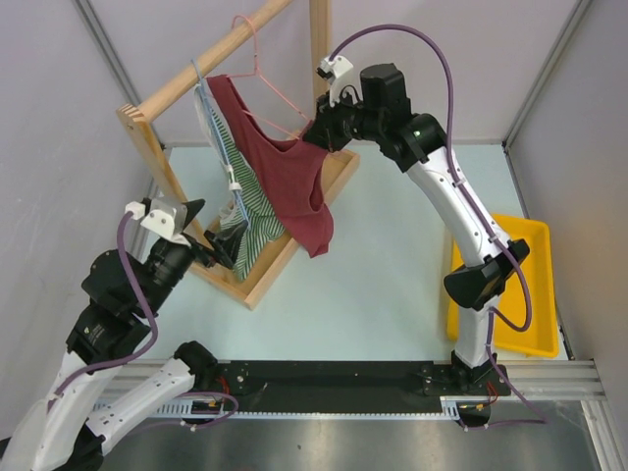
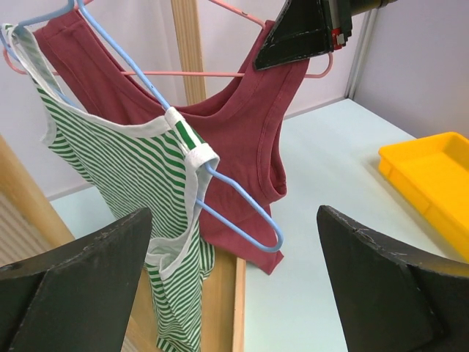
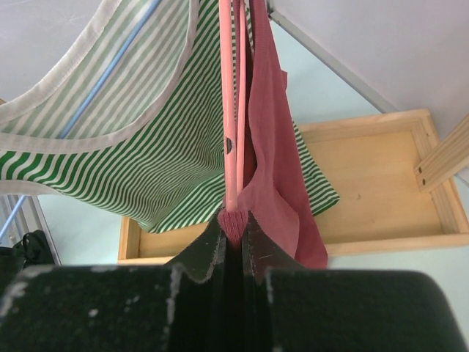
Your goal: Place the tank top on the hanger
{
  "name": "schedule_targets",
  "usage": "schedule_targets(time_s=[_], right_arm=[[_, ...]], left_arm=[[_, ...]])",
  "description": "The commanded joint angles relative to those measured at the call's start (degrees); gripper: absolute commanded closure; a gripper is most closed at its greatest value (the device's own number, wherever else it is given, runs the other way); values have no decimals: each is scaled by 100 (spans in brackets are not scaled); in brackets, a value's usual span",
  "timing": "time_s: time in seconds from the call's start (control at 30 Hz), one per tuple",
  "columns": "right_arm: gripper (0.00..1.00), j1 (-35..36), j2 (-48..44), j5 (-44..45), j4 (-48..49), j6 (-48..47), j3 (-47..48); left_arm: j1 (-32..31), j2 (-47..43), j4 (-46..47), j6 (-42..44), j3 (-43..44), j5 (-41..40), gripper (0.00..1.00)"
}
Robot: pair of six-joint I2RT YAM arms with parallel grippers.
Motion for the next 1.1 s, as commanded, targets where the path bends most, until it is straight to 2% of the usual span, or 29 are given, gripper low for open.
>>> schedule_targets(time_s=[0.0,0.17,0.33,0.57,0.6,0.63,0.7,0.73,0.9,0.93,1.0,1.07], right_arm=[[100,46,-43,26,304,73,297],[99,46,-105,88,348,73,227],[79,46,-158,88,400,205,166],[63,46,-210,44,445,196,148],[60,46,-210,35,445,205,139],[49,46,-210,18,453,188,139],[41,37,-219,9,453,179,130],[32,46,-219,9,471,187,122],[14,46,-298,-9,567,187,113],[6,46,-316,0,576,187,113],[0,46,-360,0,585,170,113],[0,46,-447,17,620,170,95]], left_arm=[[38,-122,-150,-101,18,76,0],[38,-184,-220,-93,27,67,1],[38,-210,-273,-93,1,85,1],[38,-272,-343,-75,44,93,0],[30,-289,-361,-84,53,85,1],[38,-290,-370,-75,53,85,1],[30,-307,-396,-75,71,85,1],[38,-298,-396,-75,71,85,1],[30,-307,-440,-75,71,23,1],[30,-307,-440,-75,62,6,1],[30,-333,-475,-75,71,-21,0],[38,-360,-510,-93,80,-47,1]])
